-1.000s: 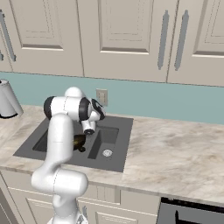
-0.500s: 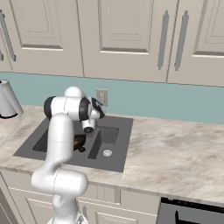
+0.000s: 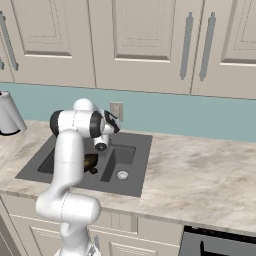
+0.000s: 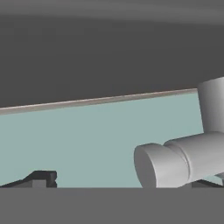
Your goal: Pick the pan and sponge and place them into the sink. Then turn on the water.
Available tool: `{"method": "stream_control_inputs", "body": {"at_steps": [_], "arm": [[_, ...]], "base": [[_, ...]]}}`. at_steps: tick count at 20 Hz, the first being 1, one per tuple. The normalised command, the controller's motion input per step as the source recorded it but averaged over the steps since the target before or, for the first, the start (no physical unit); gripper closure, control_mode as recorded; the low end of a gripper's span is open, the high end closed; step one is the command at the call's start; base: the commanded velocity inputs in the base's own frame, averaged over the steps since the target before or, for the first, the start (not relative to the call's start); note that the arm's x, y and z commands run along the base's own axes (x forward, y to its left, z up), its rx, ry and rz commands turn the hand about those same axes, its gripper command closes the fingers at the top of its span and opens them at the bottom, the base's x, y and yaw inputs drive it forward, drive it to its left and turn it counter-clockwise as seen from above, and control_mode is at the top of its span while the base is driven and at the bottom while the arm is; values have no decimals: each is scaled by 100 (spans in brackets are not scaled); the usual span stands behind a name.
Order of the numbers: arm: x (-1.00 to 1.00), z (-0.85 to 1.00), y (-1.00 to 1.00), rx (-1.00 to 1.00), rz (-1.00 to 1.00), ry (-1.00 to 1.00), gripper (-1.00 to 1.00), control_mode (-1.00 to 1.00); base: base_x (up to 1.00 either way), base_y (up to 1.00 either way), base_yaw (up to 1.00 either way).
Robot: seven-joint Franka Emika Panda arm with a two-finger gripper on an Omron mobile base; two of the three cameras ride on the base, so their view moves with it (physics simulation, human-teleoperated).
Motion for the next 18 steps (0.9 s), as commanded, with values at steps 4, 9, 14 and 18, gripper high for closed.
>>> {"method": "stream_control_inputs", "body": {"at_steps": [4,9,14,18], "arm": [[11,-13,-21,4,-8,0,-100,-100],[12,-17,-21,4,-9,0,-100,-100],[10,-18,-30,4,-12,0,-100,-100],[18,-29,-29,3,-16,0,-100,-100]], "base": [[0,0,0],[0,0,0],[0,0,0],[0,0,0]]}}
